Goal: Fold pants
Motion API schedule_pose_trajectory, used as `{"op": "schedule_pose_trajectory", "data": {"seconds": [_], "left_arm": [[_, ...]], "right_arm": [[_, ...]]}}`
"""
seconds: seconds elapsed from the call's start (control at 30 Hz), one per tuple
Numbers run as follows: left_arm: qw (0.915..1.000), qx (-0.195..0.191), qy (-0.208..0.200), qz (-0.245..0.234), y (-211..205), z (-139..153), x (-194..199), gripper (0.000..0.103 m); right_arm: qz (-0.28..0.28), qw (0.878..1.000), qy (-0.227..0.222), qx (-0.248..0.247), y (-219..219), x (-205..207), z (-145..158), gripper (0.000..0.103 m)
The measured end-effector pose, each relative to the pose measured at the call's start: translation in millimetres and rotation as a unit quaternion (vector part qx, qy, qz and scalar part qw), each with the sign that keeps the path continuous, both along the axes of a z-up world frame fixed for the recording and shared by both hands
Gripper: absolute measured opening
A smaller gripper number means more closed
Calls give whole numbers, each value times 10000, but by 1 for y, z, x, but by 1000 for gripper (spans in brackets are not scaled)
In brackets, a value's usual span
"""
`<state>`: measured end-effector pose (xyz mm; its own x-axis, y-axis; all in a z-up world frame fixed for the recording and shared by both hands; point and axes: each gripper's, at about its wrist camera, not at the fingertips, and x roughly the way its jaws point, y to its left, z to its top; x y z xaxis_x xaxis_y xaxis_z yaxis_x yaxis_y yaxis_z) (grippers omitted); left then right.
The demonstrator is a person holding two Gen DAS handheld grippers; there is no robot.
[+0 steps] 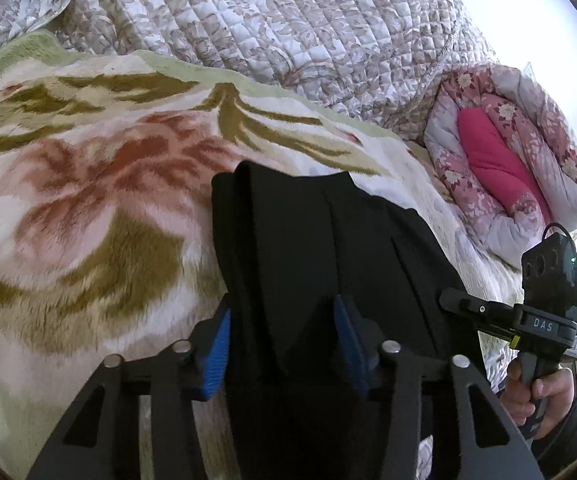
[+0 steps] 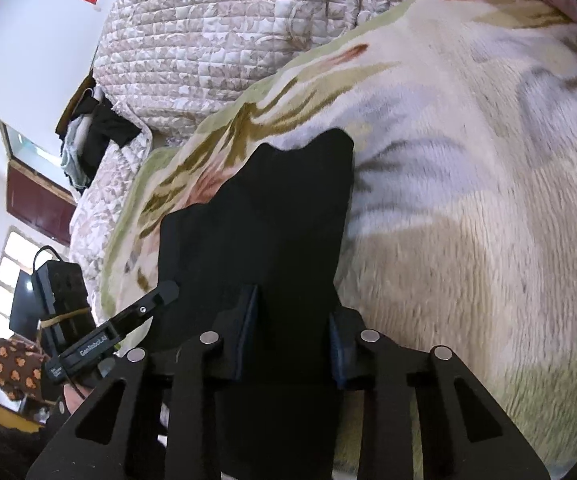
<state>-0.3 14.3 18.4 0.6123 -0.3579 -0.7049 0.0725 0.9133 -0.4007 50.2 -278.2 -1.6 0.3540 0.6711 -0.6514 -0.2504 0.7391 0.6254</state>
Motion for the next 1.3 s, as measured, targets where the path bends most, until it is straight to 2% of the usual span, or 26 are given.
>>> {"op": "schedule_pose_trajectory", "data": {"seconds": [0.27,0.67,0.87,1.3], "left_arm": [[9999,112,17,-29,-4,0,7,48],[9981,559,-227,-153,-18,14,3,34],[9973,650,-313,-165,-21,19,0,29],[9967,636,-443,-226,-23,30,-9,25]], "right_arm": [[-28,9998,-69,-161,9,12,-3,31],[-45,9986,-280,-456,16,7,4,24],[-49,9976,-452,-517,20,2,13,18],[-56,9961,-748,-473,26,-16,37,16]]}}
